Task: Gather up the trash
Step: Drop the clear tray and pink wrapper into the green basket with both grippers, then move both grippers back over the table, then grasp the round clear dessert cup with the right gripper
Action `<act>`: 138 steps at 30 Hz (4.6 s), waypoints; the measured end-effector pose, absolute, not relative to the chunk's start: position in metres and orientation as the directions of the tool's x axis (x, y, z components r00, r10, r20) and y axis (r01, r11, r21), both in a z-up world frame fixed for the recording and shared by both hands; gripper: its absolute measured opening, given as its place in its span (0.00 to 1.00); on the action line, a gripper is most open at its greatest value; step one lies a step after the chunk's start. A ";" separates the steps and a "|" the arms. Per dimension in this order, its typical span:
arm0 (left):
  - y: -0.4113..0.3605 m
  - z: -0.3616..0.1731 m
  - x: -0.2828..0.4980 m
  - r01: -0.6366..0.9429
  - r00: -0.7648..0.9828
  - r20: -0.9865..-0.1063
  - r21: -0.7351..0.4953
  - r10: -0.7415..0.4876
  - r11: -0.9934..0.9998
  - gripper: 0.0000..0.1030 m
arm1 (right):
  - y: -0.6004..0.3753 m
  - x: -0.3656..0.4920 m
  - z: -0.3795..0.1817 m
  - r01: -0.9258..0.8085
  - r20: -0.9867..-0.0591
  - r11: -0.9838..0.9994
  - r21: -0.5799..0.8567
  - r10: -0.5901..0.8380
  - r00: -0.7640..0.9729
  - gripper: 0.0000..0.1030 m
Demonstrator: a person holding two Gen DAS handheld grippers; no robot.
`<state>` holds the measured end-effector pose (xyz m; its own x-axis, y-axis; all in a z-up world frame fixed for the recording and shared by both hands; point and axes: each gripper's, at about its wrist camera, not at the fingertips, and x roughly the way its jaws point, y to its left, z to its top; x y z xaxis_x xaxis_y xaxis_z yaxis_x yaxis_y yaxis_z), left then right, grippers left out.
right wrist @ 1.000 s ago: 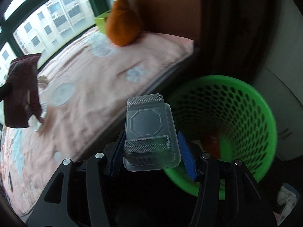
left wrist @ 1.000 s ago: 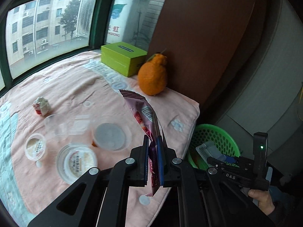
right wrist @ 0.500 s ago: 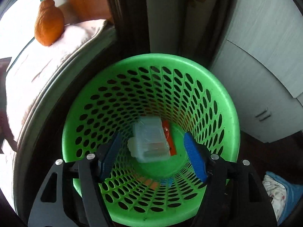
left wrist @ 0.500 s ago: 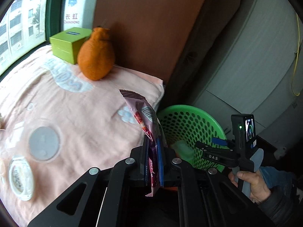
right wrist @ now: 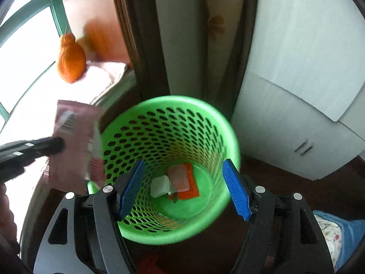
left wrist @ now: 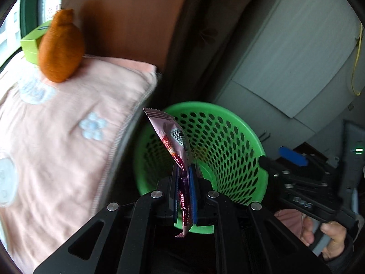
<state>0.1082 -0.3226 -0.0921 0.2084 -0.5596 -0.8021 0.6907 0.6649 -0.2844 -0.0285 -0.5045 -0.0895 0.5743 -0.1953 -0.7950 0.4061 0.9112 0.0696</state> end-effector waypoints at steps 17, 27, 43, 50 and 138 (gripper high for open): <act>-0.349 -0.108 0.082 0.707 0.147 -0.829 -0.293 -0.539 0.644 0.43 | -0.511 -0.058 -0.082 0.434 -0.775 0.889 0.145 -0.171 0.608 0.68; -0.301 -0.084 0.087 0.655 0.251 -0.801 -0.274 -0.544 0.705 0.52 | -0.475 -0.045 -0.071 0.361 -0.762 0.916 0.173 -0.108 0.639 0.68; -0.162 -0.054 0.110 0.438 0.474 -0.768 -0.218 -0.430 0.872 0.58 | -0.381 0.000 -0.057 0.164 -0.748 0.971 0.173 0.022 0.663 0.71; -0.099 -0.056 0.123 0.321 0.523 -0.773 -0.212 -0.359 0.923 0.58 | -0.333 0.021 -0.056 0.062 -0.752 0.984 0.166 0.085 0.654 0.71; 0.086 -0.116 0.228 0.158 0.536 -0.840 0.001 -0.085 0.987 0.89 | -0.102 0.137 -0.079 -0.315 -0.799 0.939 0.136 0.292 0.526 0.63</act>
